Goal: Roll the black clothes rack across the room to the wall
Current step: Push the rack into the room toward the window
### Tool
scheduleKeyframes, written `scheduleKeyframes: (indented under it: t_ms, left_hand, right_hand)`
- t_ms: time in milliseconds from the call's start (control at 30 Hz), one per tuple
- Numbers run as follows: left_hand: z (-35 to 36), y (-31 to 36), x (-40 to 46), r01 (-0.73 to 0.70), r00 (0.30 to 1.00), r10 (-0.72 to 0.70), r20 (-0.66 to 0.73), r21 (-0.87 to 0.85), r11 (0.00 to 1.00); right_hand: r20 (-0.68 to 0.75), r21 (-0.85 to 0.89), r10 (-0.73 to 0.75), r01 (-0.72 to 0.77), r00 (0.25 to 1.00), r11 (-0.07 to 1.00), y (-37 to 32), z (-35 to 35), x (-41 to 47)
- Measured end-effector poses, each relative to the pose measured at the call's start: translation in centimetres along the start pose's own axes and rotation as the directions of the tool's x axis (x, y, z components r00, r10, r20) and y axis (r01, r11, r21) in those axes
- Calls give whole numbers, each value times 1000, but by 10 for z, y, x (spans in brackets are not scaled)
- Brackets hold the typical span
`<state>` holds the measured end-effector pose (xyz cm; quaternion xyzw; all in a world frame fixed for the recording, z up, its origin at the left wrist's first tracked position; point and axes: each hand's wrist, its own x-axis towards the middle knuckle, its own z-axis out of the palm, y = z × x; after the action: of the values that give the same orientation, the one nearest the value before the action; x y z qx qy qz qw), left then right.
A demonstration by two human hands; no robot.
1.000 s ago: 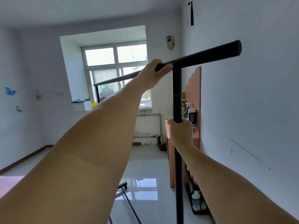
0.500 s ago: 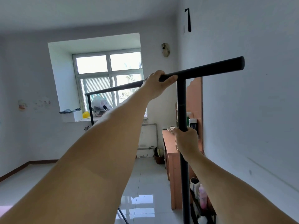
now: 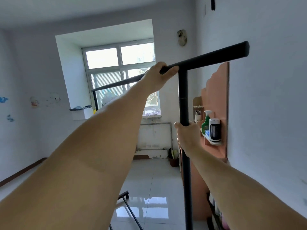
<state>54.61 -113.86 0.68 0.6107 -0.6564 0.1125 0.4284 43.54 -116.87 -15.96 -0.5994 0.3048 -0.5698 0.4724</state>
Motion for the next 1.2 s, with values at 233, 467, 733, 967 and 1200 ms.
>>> scheduleKeyframes:
  t_ms: [233, 467, 733, 967, 1200]
  left_hand:
    - [39, -41, 57, 21, 1000, -20, -16, 81, 996]
    - [63, -75, 96, 35, 998, -31, -47, 86, 996]
    - [89, -127, 143, 50, 997, -46, -54, 81, 995]
    - [107, -189, 193, 57, 997, -51, -63, 102, 993]
    - [123, -253, 243, 47, 998, -38, -57, 159, 986]
  right_hand:
    - [94, 52, -3, -2, 996, 999, 31, 12, 77]
    - [117, 44, -2, -3, 993, 999, 55, 27, 133]
    - [156, 57, 7, -16, 988, 998, 89, 54, 201]
    - [165, 66, 11, -22, 986, 998, 119, 91, 263]
    - [183, 62, 18, -29, 983, 998, 147, 127, 323]
